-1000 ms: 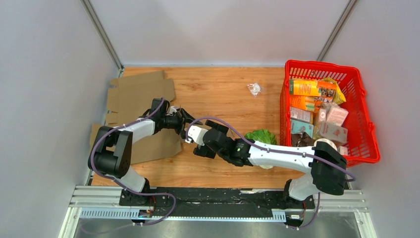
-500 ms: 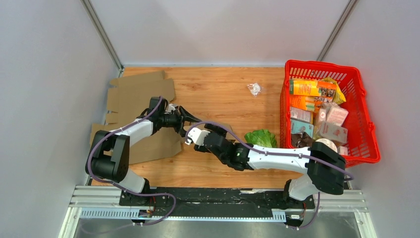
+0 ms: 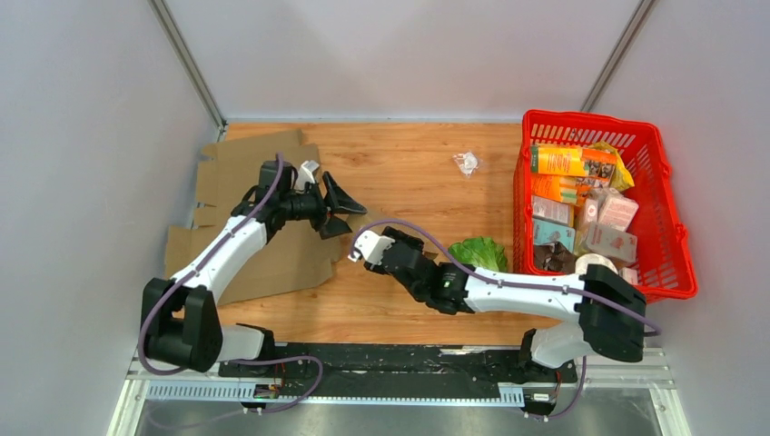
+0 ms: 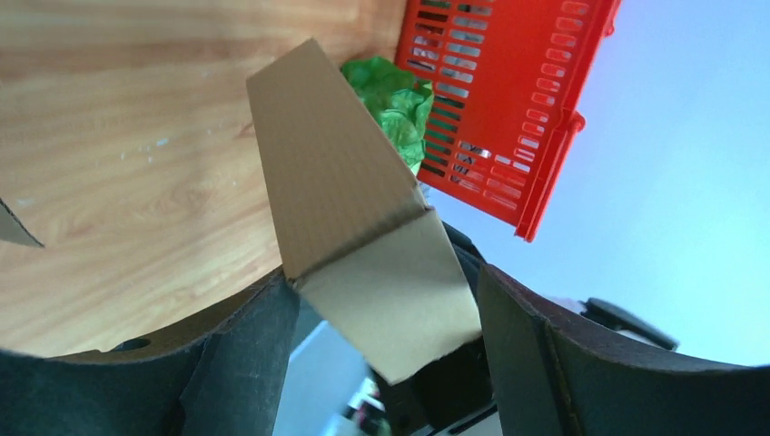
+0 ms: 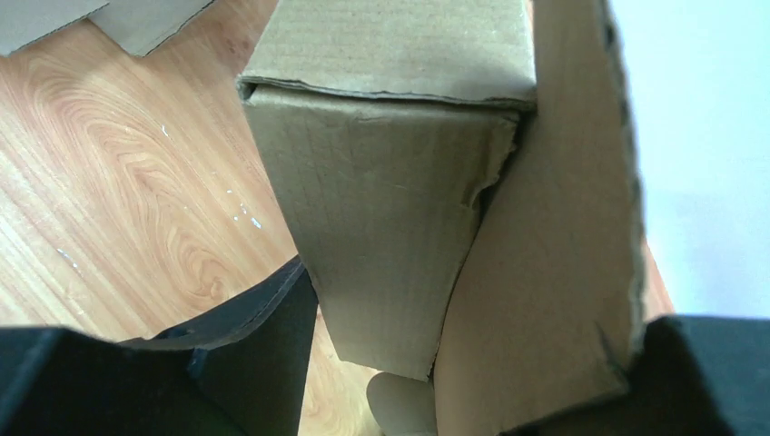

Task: Fold the paper box

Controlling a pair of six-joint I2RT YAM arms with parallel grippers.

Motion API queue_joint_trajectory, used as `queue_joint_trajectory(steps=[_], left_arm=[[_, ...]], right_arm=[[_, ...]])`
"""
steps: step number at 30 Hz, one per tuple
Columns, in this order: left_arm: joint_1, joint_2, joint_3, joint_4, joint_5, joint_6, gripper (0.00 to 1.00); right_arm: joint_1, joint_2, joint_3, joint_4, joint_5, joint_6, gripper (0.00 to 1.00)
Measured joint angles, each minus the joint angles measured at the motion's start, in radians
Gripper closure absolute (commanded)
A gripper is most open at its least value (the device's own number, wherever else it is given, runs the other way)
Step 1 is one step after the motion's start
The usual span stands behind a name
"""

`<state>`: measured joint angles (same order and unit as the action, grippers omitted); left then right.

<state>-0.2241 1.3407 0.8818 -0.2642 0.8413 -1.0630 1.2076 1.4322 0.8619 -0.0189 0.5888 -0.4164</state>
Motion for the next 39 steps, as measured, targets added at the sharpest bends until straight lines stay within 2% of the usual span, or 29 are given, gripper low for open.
queue_joint_trajectory(steps=[4, 10, 14, 19, 21, 22, 26, 30, 32, 34, 39], left_arm=[[0.000, -0.056, 0.019, -0.007, -0.016, 0.084, 0.21], [0.001, -0.017, -0.036, -0.001, -0.017, 0.123, 0.20], [0.005, -0.048, -0.022, -0.141, -0.171, 0.241, 0.20], [0.029, -0.271, -0.013, -0.247, -0.411, 0.378, 0.25], [0.034, -0.364, -0.014, -0.236, -0.440, 0.417, 0.28], [0.034, -0.396, -0.020, -0.218, -0.441, 0.433, 0.29], [0.034, -0.452, -0.084, -0.150, -0.409, 0.476, 0.31], [0.034, -0.460, -0.209, -0.082, -0.377, 0.460, 0.37], [0.034, -0.467, -0.278, -0.028, -0.358, 0.430, 0.40], [0.034, -0.465, -0.311, 0.002, -0.351, 0.395, 0.41], [0.034, -0.423, -0.315, 0.082, -0.352, 0.338, 0.43]], right_arm=[[-0.001, -0.071, -0.017, -0.039, 0.003, 0.051, 0.49], [0.002, -0.159, -0.048, -0.131, -0.001, 0.118, 0.49], [0.002, -0.163, 0.028, -0.325, -0.021, 0.207, 0.50], [-0.018, -0.154, 0.217, -0.634, -0.167, 0.338, 0.46], [-0.036, -0.124, 0.309, -0.755, -0.238, 0.376, 0.46], [-0.050, -0.095, 0.357, -0.816, -0.277, 0.390, 0.49], [-0.089, 0.077, 0.526, -1.018, -0.399, 0.413, 0.49], [-0.117, 0.217, 0.543, -1.089, -0.470, 0.409, 0.48], [-0.131, 0.253, 0.543, -1.094, -0.491, 0.403, 0.43], [-0.142, 0.267, 0.543, -1.082, -0.499, 0.401, 0.31], [-0.156, 0.268, 0.505, -0.999, -0.502, 0.387, 0.18]])
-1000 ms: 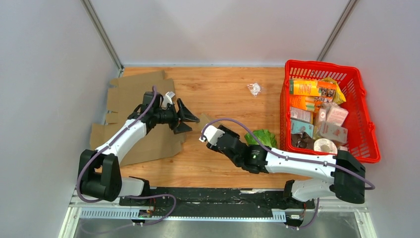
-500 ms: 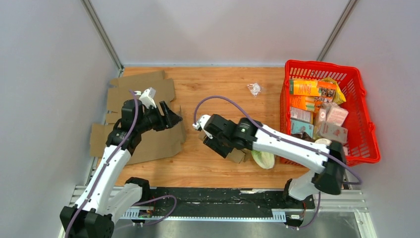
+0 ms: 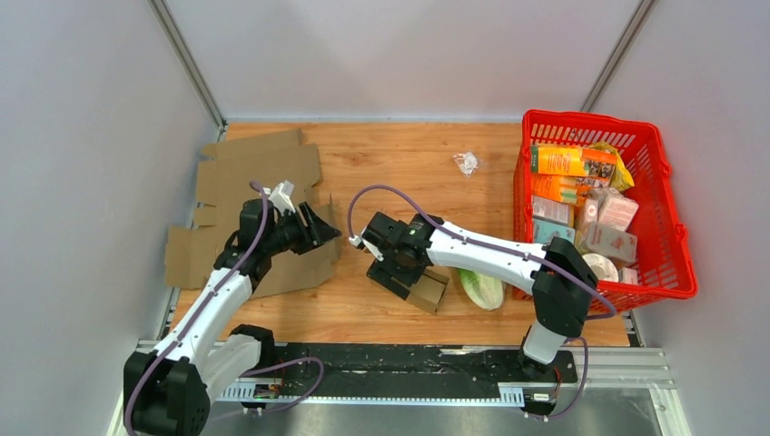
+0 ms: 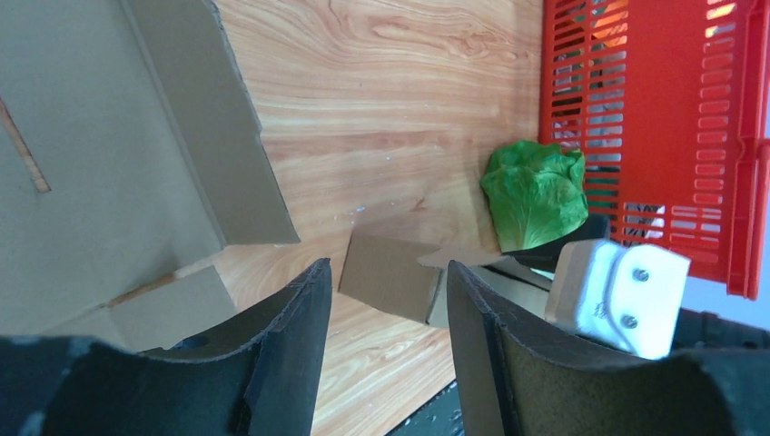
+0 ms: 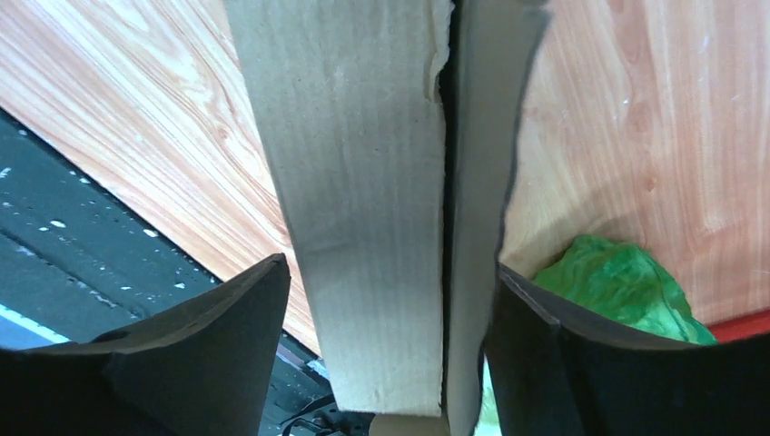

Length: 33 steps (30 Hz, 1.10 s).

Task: Fold the paper box

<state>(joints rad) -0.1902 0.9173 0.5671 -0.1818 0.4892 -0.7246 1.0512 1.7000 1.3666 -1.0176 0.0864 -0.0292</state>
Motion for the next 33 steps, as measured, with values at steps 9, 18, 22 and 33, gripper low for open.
queue_joint_trajectory(steps=[9, 18, 22, 33], left_arm=[[-0.012, 0.150, 0.033, 0.034, 0.030, -0.019, 0.47], [-0.159, 0.401, 0.299, -0.031, 0.034, 0.061, 0.55], [-0.166, 0.511, 0.395, -0.132, 0.014, 0.103, 0.52], [-0.239, 0.731, 0.561, -0.344, 0.027, 0.196, 0.65]], right_arm=[[-0.001, -0.060, -0.178, 0.148, 0.016, 0.018, 0.05], [-0.006, -0.333, -0.369, 0.241, 0.056, 0.074, 0.09], [-0.006, -0.351, -0.421, 0.279, 0.070, 0.094, 0.10], [-0.005, -0.328, -0.437, 0.368, 0.089, 0.123, 0.33]])
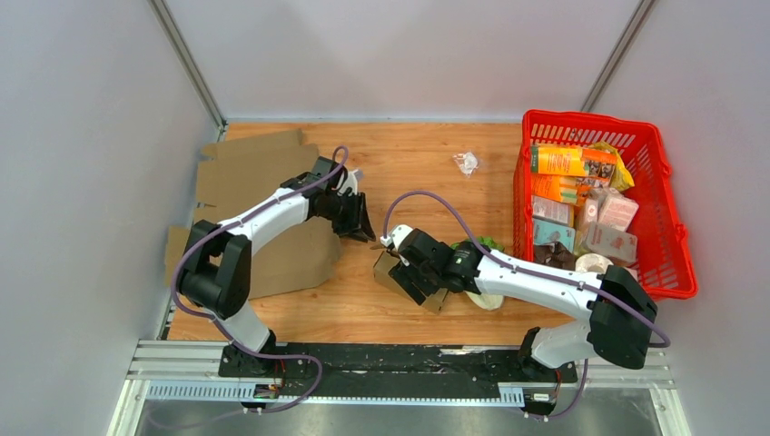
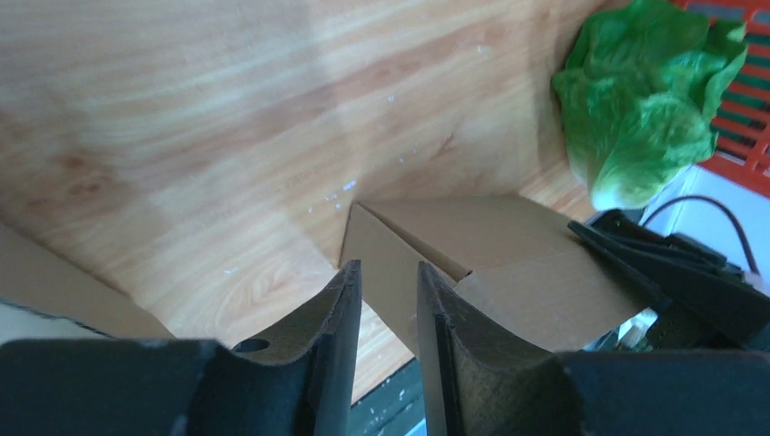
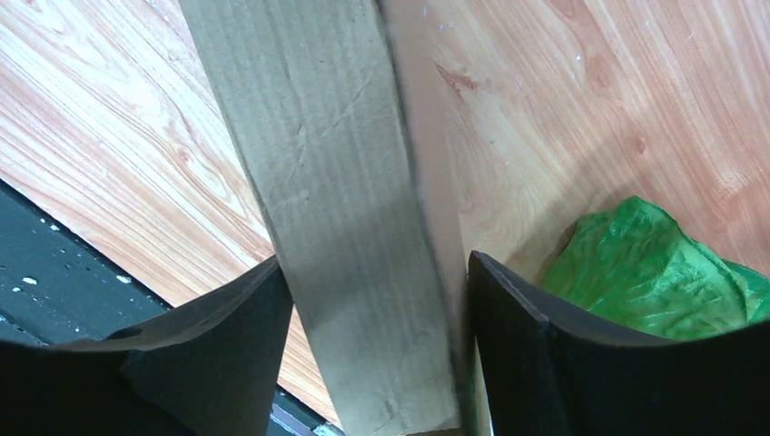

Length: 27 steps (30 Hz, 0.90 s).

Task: Fold the paper box

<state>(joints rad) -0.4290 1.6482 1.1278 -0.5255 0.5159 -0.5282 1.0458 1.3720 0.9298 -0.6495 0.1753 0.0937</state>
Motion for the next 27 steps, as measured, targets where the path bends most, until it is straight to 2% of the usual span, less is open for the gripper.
queue_joint_trajectory(steps=[8, 13, 18, 22, 27], left_arm=[[-0.051, 0.032, 0.040, -0.076, 0.054, 0.042, 0.76], [-0.072, 0.023, 0.039, -0.102, 0.073, 0.062, 0.77], [-0.074, -0.050, 0.005, -0.115, 0.058, 0.064, 0.77], [-0.075, -0.121, -0.026, -0.111, 0.052, 0.060, 0.72], [-0.077, -0.157, -0.043, -0.079, 0.079, 0.044, 0.59]], right_arm=[[0.000, 0.001, 0.000, 0.017, 0.006, 0.000, 0.38], [0.000, 0.005, 0.000, 0.019, 0.006, -0.002, 0.38], [0.001, 0.008, 0.000, 0.021, 0.006, -0.004, 0.39], [0.001, 0.008, 0.000, 0.021, 0.006, -0.005, 0.40], [0.001, 0.008, 0.000, 0.023, 0.007, -0.004, 0.41]])
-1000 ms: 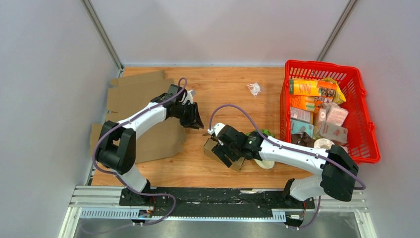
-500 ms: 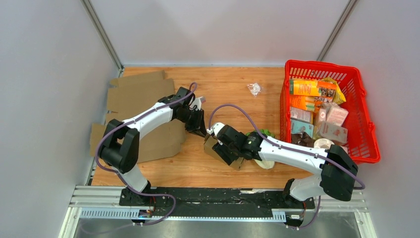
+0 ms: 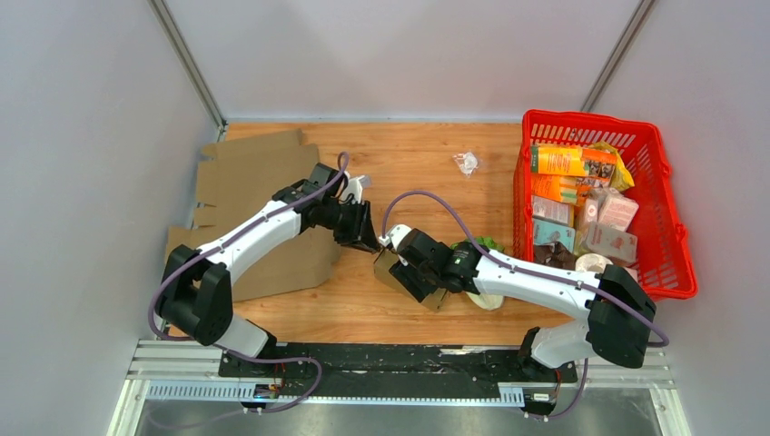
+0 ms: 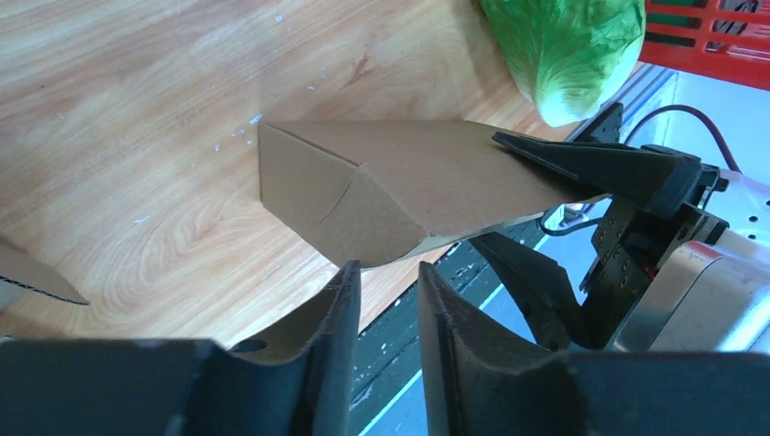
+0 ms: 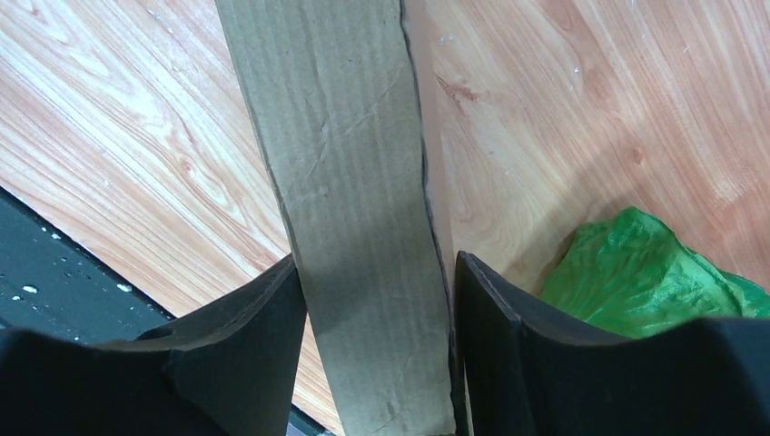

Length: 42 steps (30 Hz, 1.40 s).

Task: Fold the paper box

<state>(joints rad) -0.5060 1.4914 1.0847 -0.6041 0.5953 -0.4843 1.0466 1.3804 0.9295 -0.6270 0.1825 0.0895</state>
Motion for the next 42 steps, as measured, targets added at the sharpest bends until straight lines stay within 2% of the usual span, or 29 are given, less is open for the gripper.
queue_joint_trajectory(steps=[1, 3, 6, 9, 15, 21, 24, 30, 32, 42], left_arm=[[-0.003, -0.005, -0.008, 0.013, 0.000, -0.001, 0.52], [-0.009, -0.031, -0.037, 0.041, -0.003, 0.002, 0.48], [-0.014, -0.113, -0.105, 0.086, -0.037, 0.002, 0.49], [-0.024, -0.156, -0.111, 0.090, -0.089, 0.021, 0.50], [-0.043, -0.141, -0.094, 0.099, -0.184, 0.069, 0.47], [-0.047, -0.101, -0.082, 0.175, -0.172, 0.134, 0.44], [-0.068, -0.125, -0.122, 0.254, -0.169, 0.164, 0.46], [-0.107, -0.148, -0.141, 0.287, -0.190, 0.213, 0.51], [-0.113, -0.148, -0.141, 0.283, -0.201, 0.224, 0.58], [-0.129, -0.154, -0.141, 0.263, -0.250, 0.233, 0.59]], right_arm=[[0.000, 0.000, 0.000, 0.000, 0.000, 0.000, 0.41], [0.000, 0.000, 0.000, 0.002, 0.000, 0.000, 0.42], [0.000, 0.000, 0.000, 0.004, -0.001, 0.000, 0.42], [0.000, 0.000, 0.000, 0.004, -0.001, 0.000, 0.43], [0.000, 0.000, 0.000, 0.007, -0.002, 0.000, 0.43], [0.000, 0.000, 0.000, 0.012, -0.008, 0.000, 0.43], [0.000, 0.000, 0.000, 0.013, -0.012, 0.000, 0.43], [0.000, 0.000, 0.000, 0.018, -0.022, -0.002, 0.43], [0.000, 0.000, 0.000, 0.019, -0.027, -0.004, 0.43], [0.000, -0.006, -0.010, 0.036, -0.028, -0.004, 0.44]])
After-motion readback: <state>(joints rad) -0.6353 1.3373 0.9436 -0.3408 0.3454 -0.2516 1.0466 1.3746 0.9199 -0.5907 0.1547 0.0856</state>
